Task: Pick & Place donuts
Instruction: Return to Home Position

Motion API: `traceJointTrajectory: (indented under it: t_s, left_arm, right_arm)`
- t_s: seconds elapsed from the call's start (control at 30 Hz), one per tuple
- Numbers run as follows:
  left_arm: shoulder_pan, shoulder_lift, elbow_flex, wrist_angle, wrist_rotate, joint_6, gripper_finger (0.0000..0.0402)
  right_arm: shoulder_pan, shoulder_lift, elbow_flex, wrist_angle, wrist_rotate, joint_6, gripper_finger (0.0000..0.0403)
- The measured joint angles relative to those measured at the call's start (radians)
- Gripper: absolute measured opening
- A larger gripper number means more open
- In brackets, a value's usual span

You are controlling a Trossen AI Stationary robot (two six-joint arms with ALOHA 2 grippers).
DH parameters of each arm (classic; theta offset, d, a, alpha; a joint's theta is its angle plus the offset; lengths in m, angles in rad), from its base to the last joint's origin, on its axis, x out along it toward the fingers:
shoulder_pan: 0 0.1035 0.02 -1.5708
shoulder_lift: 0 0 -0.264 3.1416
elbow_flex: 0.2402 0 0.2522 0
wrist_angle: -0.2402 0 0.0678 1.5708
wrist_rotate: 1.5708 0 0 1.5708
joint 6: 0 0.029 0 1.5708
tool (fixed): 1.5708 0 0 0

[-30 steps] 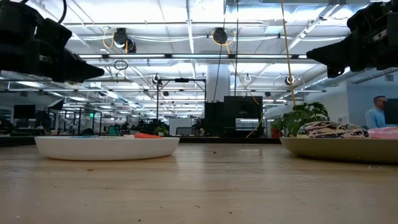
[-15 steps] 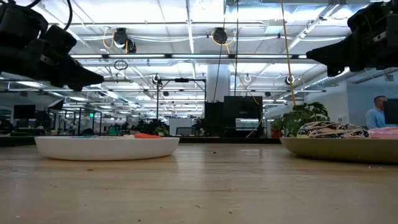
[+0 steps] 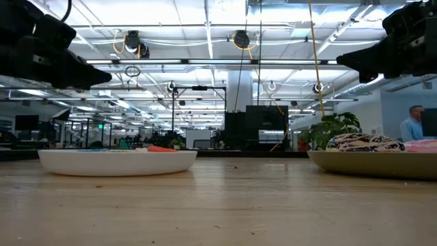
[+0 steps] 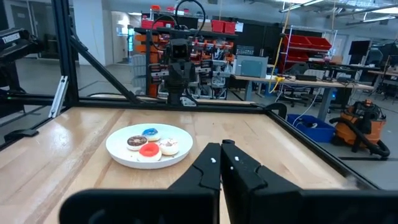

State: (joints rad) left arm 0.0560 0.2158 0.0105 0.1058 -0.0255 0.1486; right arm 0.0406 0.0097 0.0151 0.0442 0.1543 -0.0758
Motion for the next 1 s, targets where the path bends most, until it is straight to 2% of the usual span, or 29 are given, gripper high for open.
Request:
traceJointTrajectory:
  t_s: [0.23, 0.53, 1.0]
  left_arm:
    - [-0.021, 0.000, 0.000, -0.010, -0.161, -0.017, 0.0005]
    - [-0.021, 0.000, 0.000, 0.002, -0.166, -0.047, 0.0045]
    - [-0.021, 0.000, 0.000, 0.002, -0.163, -0.049, 0.0051]
  right_arm:
    - [0.000, 0.000, 0.000, 0.005, 0.000, -0.050, 0.0000]
    - [0.000, 0.000, 0.000, 0.015, 0.001, -0.041, 0.0000]
    - [0.000, 0.000, 0.000, 0.018, 0.001, -0.041, 0.0000]
